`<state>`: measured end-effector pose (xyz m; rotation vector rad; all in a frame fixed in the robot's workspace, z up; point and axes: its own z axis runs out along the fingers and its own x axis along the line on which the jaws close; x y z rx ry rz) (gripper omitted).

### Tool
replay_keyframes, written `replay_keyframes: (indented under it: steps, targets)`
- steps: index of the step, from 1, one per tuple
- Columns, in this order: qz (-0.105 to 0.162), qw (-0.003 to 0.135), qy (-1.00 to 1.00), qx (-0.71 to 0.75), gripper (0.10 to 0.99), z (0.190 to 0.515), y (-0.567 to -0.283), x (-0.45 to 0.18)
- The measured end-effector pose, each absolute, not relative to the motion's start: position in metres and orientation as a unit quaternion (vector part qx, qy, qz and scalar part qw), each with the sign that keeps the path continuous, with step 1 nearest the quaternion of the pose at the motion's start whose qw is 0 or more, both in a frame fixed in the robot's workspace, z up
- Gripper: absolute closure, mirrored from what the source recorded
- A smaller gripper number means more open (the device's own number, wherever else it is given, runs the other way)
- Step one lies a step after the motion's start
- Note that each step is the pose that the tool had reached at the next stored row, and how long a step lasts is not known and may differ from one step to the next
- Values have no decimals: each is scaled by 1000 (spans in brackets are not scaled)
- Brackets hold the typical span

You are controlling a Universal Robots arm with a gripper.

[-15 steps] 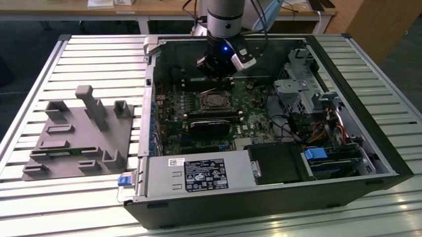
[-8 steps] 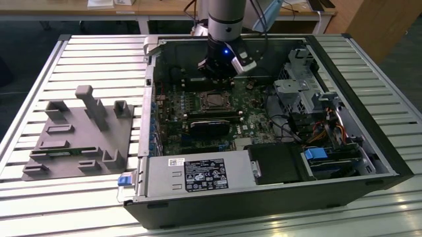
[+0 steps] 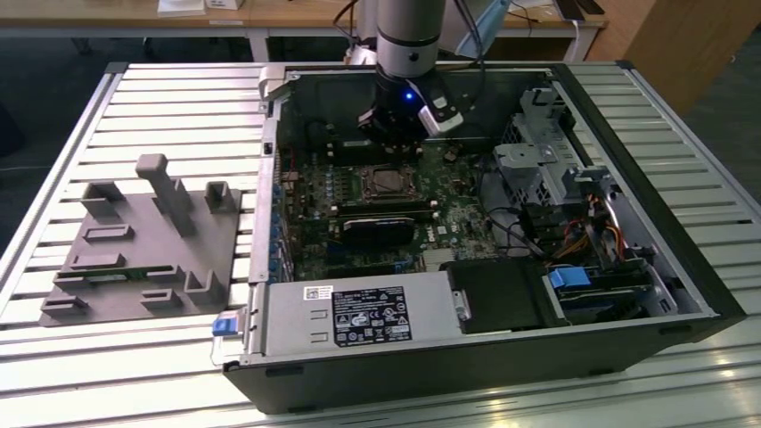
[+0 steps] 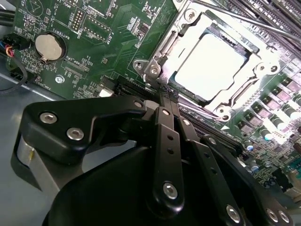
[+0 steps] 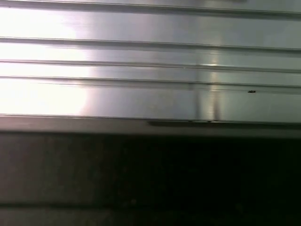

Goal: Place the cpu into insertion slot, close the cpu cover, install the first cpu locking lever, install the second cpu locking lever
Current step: 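Install the first cpu locking lever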

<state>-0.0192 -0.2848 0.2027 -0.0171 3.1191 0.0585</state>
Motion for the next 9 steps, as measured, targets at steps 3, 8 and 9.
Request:
replay_keyframes:
  steps: [3, 8, 9]
  targets:
    - [17, 11, 1000, -5, 980, 202, -285, -19]
    - [16, 11, 1000, -5, 980, 203, -285, -19]
    - [16, 11, 1000, -5, 980, 203, -285, -19]
